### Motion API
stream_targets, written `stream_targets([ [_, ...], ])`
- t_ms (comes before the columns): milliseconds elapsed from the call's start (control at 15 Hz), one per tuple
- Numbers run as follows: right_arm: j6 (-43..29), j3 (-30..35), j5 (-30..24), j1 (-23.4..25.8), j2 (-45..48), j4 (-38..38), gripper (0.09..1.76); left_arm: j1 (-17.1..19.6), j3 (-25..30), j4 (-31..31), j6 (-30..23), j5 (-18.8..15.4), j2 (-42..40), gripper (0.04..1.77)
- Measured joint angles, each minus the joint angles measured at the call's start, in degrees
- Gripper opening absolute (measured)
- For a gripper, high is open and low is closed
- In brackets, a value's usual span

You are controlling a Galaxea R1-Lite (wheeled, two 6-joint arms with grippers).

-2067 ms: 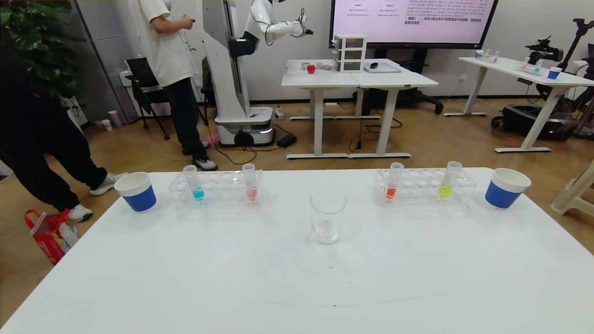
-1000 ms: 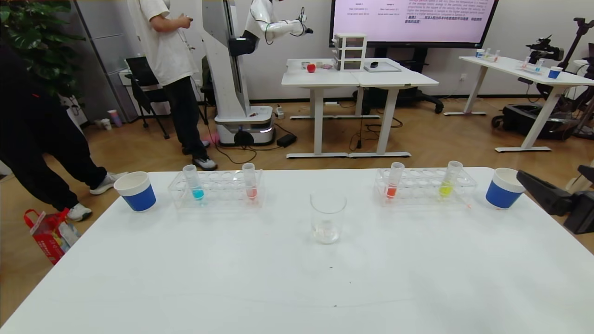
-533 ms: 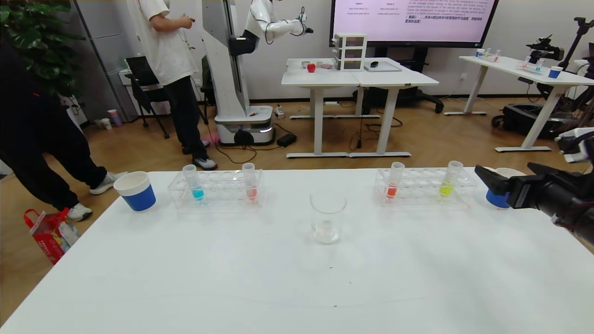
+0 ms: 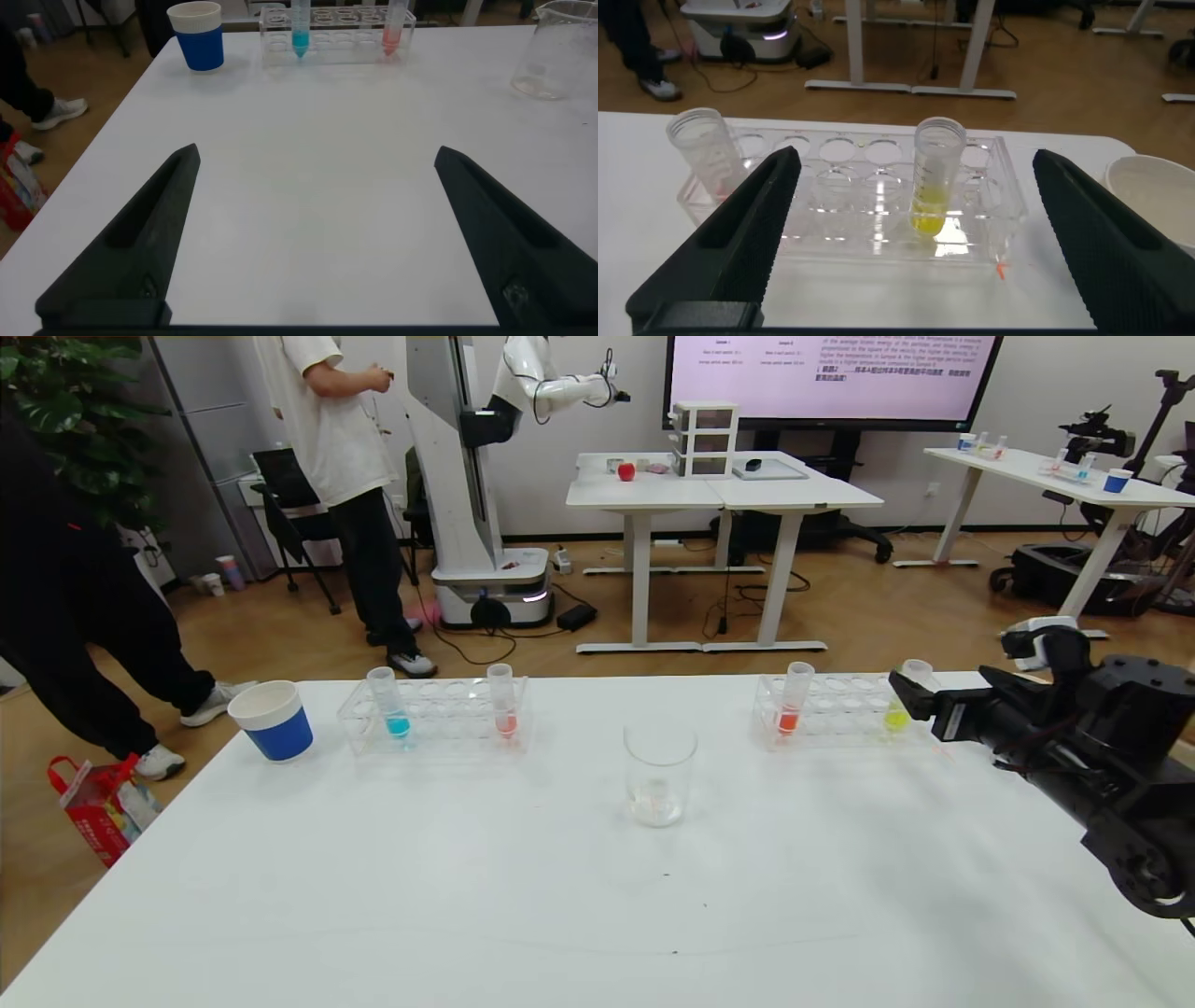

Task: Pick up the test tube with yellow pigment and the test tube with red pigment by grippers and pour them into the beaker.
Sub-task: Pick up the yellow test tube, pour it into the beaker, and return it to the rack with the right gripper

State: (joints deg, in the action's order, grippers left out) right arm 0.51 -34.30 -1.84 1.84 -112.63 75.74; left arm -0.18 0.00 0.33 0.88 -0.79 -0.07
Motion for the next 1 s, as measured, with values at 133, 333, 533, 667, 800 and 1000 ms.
stream_targets([
  [133, 0.0, -3.86, -0.05, 0.27, -4.38, 0.35, 1.74, 0.0, 0.0, 0.02, 0.02, 0.02, 0.0, 1.75],
  [333, 0.0, -9.61, 0.0, 0.69, -10.08, 0.94, 1.74, 0.0, 0.0, 0.0, 0.0, 0.0, 0.0, 1.75],
  [533, 0.06, -16.21, 0.0, 1.63, -14.6, 0.89, 1.74, 0.0, 0.0, 0.02, -0.02, 0.0, 0.0, 1.75],
  [667, 0.15, -19.36, -0.06, 2.17, -17.05, 0.8, 1.74, 0.0, 0.0, 0.0, -0.02, 0.0, 0.0, 1.75],
  [800, 0.15, -20.78, -0.79, 2.29, -18.74, 0.85, 1.74, 0.0, 0.0, 0.0, 0.0, 0.02, 0.0, 1.75],
  [1000, 0.12, -21.7, -1.07, 1.54, -19.98, 0.88, 1.74, 0.0, 0.0, 0.0, 0.0, 0.02, 0.0, 1.75],
])
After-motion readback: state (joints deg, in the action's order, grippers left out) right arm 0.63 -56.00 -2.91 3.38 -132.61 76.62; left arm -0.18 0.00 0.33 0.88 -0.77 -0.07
